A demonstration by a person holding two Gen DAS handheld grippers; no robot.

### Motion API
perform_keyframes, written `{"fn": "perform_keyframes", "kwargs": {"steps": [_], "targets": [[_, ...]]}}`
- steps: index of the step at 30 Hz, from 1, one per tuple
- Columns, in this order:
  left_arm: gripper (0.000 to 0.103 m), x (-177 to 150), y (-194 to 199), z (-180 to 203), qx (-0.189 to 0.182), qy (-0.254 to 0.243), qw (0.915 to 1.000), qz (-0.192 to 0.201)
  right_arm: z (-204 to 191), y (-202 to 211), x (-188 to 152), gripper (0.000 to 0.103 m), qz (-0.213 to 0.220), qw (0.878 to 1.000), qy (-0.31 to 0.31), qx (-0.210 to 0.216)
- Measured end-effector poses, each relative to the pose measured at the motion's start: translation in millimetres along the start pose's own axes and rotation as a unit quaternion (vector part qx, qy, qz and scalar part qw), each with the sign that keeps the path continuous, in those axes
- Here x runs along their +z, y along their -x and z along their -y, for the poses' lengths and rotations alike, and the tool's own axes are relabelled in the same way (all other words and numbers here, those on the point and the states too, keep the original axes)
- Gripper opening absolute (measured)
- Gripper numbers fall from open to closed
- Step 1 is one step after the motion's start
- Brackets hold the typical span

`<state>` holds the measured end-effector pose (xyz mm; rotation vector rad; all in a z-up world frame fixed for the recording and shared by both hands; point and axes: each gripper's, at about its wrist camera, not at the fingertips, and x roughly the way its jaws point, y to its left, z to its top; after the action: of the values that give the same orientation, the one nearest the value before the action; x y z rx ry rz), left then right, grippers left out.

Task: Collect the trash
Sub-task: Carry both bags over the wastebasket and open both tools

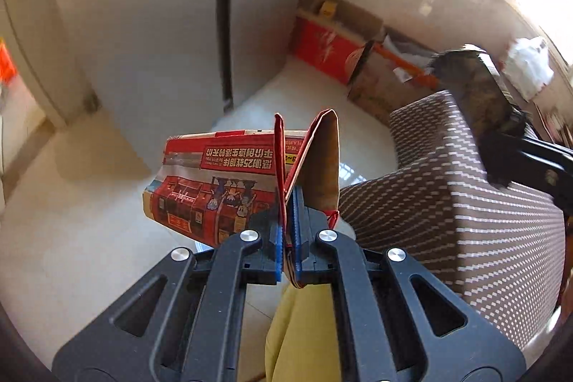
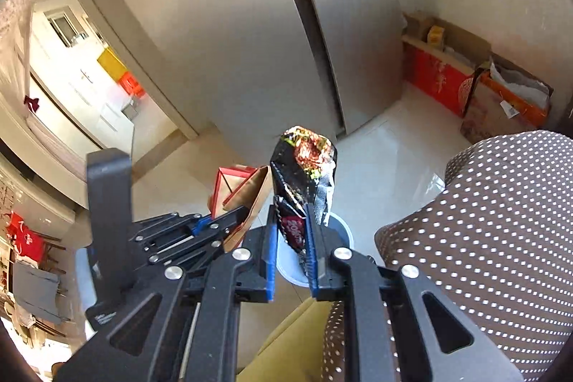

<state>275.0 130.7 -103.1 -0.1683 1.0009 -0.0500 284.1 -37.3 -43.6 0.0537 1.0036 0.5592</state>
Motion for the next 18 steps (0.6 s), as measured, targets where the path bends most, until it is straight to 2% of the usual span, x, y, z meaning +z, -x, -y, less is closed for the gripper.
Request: {"fn": "perform_keyframes", "kwargs": {"steps": [6,9,10,11,12,13,18], "targets": [[0.012,-7,-46,-31,0.014,0.047,0.9974,-0.052,-11,-31,-4,0.014,-0.031,0.999,-0.001,-0.035],[0.021,-12,-50,-51,0.018,0.064,0.996,-0.06,-25,-58,-6,0.014,-0.058,0.998,0.006,-0.035],[0.028,-14,-49,-57,0.02,0.069,0.9958,-0.056,-29,-68,-8,0.014,-0.069,0.997,0.008,-0.033],[0.044,-18,-47,-60,0.018,0.07,0.9961,-0.051,-33,-76,-10,0.014,-0.077,0.997,0.009,-0.03],[0.054,-17,-46,-61,0.016,0.07,0.9964,-0.045,-36,-83,-12,0.014,-0.084,0.996,0.009,-0.027],[0.058,-19,-42,-65,0.017,0.068,0.997,-0.034,-39,-89,-13,0.014,-0.089,0.996,0.012,-0.026],[0.058,-28,-29,-81,0.043,0.072,0.9963,-0.021,-49,-109,-17,0.014,-0.105,0.994,0.024,-0.031]]}}
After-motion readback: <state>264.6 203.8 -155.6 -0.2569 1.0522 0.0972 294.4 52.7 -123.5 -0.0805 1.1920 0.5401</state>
